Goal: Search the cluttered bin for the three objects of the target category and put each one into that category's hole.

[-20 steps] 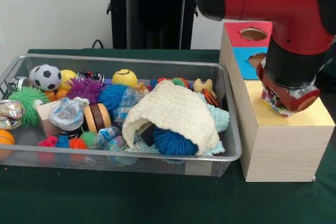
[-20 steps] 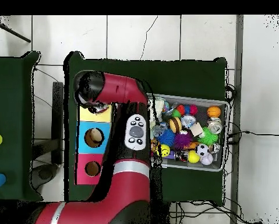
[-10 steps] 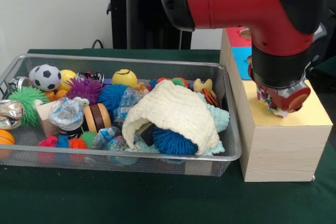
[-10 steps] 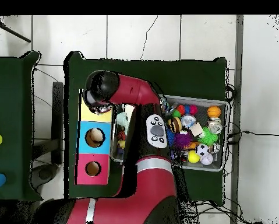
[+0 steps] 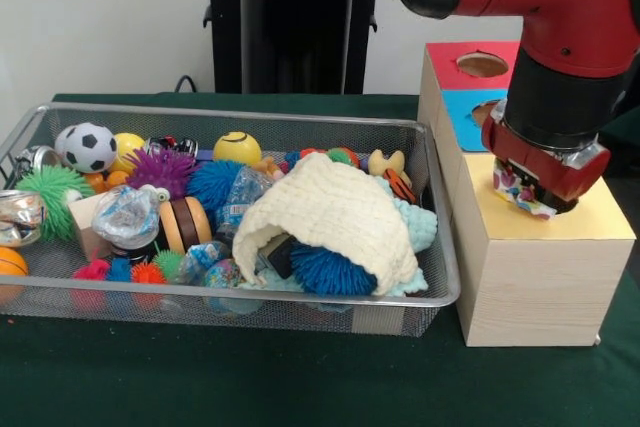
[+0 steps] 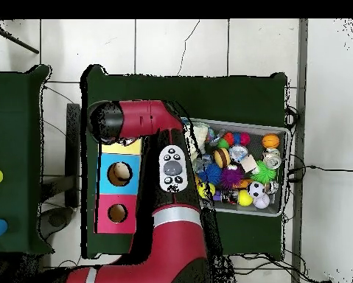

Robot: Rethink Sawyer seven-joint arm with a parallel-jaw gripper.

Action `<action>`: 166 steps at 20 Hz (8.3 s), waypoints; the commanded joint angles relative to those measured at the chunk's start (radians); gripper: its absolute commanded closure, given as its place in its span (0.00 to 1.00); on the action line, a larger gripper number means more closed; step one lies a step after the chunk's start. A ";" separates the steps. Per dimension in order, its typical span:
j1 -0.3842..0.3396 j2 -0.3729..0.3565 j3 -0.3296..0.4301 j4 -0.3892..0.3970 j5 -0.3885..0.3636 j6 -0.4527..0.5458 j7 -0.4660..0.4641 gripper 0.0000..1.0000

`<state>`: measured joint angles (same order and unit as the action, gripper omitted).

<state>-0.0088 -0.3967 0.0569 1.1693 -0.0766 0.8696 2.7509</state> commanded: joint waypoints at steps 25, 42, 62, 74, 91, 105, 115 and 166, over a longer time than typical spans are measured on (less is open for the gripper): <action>-0.207 -0.147 0.174 -0.110 -0.207 0.272 -0.282 0.00; -0.197 -0.145 0.169 -0.145 -0.281 0.202 -0.214 0.00; -0.246 -0.136 0.264 -0.206 -0.207 0.357 -0.210 1.00; -0.244 -0.153 0.262 -0.179 -0.232 0.355 -0.193 0.00; -0.229 -0.152 0.282 -0.116 -0.210 0.376 -0.180 0.00; -0.152 -0.199 0.192 0.036 -0.159 0.431 0.023 1.00; -0.126 -0.135 0.169 0.101 -0.136 0.329 0.061 1.00; 0.031 0.251 -0.046 0.005 -0.022 -0.115 0.275 1.00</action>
<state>-0.1024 -0.4050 0.1035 1.1386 0.0434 1.0269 2.7524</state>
